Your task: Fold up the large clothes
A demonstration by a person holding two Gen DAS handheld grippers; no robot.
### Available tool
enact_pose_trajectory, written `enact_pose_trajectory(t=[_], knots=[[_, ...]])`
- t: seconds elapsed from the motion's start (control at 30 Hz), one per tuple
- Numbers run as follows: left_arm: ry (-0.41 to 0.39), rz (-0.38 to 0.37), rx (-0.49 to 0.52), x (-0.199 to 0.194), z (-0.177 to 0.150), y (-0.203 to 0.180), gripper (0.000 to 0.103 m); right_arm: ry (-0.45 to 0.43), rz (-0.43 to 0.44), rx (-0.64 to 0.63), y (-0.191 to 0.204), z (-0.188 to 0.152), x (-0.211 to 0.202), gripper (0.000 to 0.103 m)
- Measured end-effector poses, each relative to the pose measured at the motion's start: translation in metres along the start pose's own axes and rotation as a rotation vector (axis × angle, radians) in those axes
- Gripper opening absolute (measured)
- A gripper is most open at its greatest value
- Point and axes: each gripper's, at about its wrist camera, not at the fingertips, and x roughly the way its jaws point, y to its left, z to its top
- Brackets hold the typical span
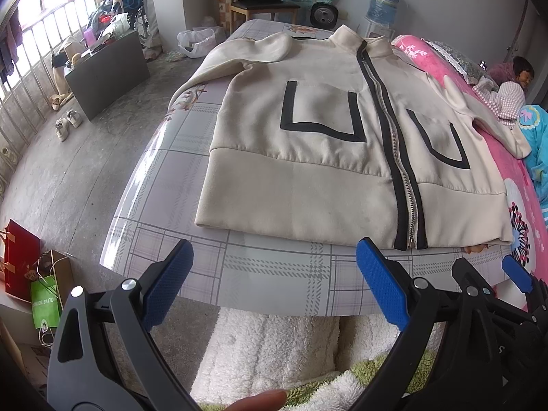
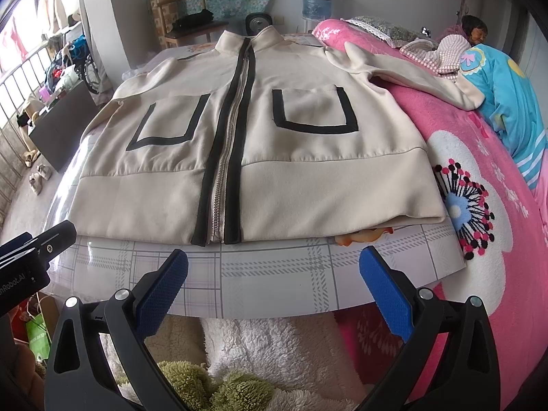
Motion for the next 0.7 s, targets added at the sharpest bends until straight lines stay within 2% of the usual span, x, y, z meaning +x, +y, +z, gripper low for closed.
enact_pose_trajectory(t=[0.7], knots=[[-0.006,0.006,-0.006,-0.0035,0.0007,0.0026,0.092,-0.005,-0.003,-0.001,0.0004,-0.0002,-0.003,0.098]])
